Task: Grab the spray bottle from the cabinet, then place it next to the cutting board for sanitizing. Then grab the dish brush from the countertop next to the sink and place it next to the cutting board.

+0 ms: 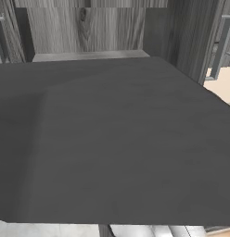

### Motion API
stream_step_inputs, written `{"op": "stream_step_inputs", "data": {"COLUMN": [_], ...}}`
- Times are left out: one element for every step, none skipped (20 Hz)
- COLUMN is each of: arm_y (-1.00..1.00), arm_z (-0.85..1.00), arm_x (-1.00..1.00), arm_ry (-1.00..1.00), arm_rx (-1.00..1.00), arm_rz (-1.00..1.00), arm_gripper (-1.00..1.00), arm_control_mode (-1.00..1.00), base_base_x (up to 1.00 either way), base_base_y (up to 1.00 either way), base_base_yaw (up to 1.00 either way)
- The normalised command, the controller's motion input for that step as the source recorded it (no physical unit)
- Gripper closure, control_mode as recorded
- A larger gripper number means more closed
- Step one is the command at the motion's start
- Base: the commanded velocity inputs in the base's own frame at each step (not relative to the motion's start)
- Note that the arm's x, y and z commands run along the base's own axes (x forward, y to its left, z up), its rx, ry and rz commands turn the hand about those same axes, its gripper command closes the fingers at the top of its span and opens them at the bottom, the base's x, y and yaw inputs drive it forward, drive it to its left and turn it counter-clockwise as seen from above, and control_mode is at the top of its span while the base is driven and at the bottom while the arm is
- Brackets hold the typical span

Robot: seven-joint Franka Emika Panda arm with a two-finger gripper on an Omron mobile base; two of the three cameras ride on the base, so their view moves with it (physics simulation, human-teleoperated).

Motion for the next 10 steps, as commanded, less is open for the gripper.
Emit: {"op": "stream_step_inputs", "data": {"arm_y": [0.0, -0.05, -0.04, -0.08, -0.06, -0.05, -0.08, -0.07, -0.11, -0.08], "arm_z": [1.0, 1.0, 1.0, 1.0, 1.0, 1.0, 1.0, 1.0, 1.0, 1.0], "arm_x": [-0.39, -0.32, -0.26, -0.19, -0.09, -0.07, -0.03, -0.09, -0.02, -0.04], "arm_ry": [0.23, 0.27, 0.3, 0.36, 0.39, 0.39, 0.43, 0.43, 0.45, 0.46], "arm_rx": [-0.04, -0.04, -0.04, -0.04, -0.06, -0.06, -0.05, -0.06, -0.07, -0.07], "arm_rz": [-0.09, -0.1, -0.11, -0.11, -0.12, -0.12, -0.12, -0.11, -0.11, -0.1], "arm_gripper": [-1.0, -1.0, -1.0, -1.0, -1.0, -1.0, -1.0, -1.0, -1.0, -1.0], "arm_control_mode": [-1.0, -1.0, -1.0, -1.0, -1.0, -1.0, -1.0, -1.0, -1.0, -1.0], "base_base_x": [0.0, 0.0, 0.0, 0.0, 0.0, 0.0, 0.0, 0.0, 0.0, 0.0], "base_base_y": [0.0, 0.0, 0.0, 0.0, 0.0, 0.0, 0.0, 0.0, 0.0, 0.0], "base_base_yaw": [0.0, 0.0, 0.0, 0.0, 0.0, 0.0, 0.0, 0.0, 0.0, 0.0]}}
